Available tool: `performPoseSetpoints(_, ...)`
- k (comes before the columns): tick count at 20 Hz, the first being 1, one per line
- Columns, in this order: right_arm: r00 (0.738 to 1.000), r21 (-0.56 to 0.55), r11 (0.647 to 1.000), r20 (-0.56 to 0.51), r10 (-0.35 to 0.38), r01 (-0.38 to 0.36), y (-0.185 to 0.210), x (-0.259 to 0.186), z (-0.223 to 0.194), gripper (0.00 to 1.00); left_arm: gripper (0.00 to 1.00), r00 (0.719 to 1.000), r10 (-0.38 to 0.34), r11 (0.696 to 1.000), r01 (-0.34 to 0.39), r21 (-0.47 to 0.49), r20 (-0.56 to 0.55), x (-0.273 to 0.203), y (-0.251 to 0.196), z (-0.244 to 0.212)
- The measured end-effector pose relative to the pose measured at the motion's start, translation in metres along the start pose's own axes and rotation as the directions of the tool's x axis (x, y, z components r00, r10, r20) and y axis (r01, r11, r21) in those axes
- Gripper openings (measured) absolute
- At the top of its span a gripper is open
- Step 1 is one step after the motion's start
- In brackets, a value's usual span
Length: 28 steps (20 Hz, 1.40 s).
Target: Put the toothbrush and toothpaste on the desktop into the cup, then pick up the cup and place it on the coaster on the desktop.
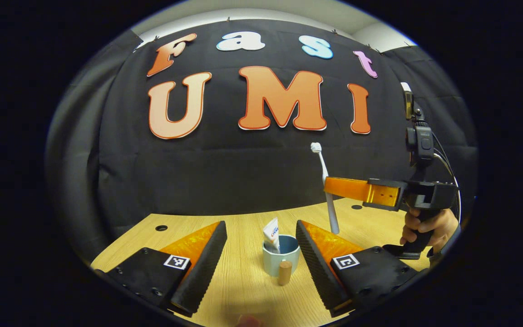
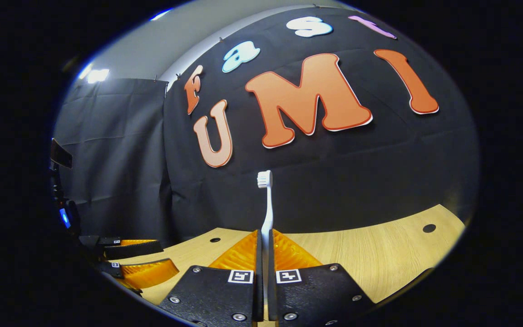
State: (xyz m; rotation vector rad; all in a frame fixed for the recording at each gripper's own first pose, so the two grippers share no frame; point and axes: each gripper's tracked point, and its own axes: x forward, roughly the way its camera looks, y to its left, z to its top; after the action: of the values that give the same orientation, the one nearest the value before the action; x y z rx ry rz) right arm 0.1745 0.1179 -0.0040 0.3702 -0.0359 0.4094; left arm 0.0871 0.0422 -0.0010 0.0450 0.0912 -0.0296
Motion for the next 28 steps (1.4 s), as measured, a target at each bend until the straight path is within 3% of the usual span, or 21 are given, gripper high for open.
performPoseSetpoints(7,0.998,-0.018,0.999,0.03,0.049,-0.049,0.013,0.044,-0.022,0.04,0.99,0.999,0.051,0.999,-0.051,-0.001,-0.014,-0.005,0.023,-0.015)
performPoseSetpoints(14,0.999,-0.031,0.998,-0.012,0.05,-0.05,0.005,0.068,-0.065,0.05,0.99,0.995,0.084,0.996,-0.085,-0.015,-0.047,-0.001,0.038,-0.031)
performPoseSetpoints(21,0.998,-0.054,0.998,-0.048,0.043,-0.046,0.001,0.061,-0.067,0.09,0.98,0.998,0.026,0.999,-0.028,-0.033,-0.056,0.01,0.021,-0.034)
performPoseSetpoints(26,0.998,-0.1,0.995,-0.056,0.02,-0.025,-0.005,0.037,-0.054,0.3,0.98,0.994,-0.06,0.997,0.056,-0.047,-0.096,0.024,0.004,-0.036)
performPoseSetpoints(28,0.999,-0.112,0.994,-0.046,0.004,-0.009,-0.009,0.025,-0.045,0.5,0.98,0.989,-0.09,0.995,0.086,-0.044,-0.119,0.034,-0.001,-0.034)
